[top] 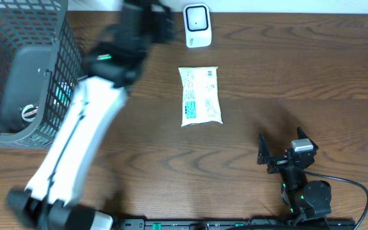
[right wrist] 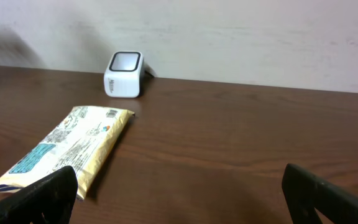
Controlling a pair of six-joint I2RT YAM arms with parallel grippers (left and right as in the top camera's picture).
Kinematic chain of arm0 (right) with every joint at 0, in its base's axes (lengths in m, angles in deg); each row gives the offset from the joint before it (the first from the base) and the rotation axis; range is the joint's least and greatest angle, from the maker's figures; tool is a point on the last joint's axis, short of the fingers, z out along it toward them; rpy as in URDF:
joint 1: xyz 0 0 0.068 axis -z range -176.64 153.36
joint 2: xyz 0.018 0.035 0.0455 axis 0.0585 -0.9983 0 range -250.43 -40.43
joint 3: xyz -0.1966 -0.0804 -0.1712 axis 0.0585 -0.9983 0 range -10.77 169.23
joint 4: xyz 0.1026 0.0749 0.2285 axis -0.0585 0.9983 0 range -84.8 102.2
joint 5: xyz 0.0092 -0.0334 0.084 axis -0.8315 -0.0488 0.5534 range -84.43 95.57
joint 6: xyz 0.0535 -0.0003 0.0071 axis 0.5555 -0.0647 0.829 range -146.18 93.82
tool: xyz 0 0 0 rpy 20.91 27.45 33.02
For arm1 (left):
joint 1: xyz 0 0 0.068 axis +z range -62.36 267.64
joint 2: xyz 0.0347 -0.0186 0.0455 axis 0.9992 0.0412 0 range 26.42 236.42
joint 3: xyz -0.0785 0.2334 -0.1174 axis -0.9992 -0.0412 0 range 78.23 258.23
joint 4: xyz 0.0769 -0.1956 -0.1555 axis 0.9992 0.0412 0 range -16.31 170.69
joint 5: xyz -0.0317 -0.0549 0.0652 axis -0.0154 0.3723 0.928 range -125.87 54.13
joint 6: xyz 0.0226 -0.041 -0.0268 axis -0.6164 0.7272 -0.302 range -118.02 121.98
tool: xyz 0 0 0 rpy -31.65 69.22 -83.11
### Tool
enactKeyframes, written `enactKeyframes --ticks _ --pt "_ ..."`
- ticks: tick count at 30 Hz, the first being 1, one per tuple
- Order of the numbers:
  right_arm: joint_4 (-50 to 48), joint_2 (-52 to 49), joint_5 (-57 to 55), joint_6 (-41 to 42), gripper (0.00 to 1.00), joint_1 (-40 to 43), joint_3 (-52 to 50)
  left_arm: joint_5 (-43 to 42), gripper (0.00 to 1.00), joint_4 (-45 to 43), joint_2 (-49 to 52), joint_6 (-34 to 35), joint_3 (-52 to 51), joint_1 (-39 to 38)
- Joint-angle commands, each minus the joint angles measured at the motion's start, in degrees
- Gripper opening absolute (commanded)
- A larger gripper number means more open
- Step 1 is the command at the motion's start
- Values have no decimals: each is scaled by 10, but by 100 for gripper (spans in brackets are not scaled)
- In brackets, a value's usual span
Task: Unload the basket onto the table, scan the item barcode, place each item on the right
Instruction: 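Move the left gripper back into the grey basket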
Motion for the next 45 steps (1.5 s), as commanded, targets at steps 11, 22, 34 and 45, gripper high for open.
enactKeyframes --ticks 11,22,34,45 --pt "2 0 3 -6 99 6 -1 37 83 122 -24 49 2 357" --pt "2 0 3 -6 99 6 -1 38 84 244 51 183 0 468" --pt "2 0 3 -6 99 6 -1 65 89 337 175 346 0 490" --pt "2 0 3 -6 99 6 -1 65 94 352 254 346 -1 525"
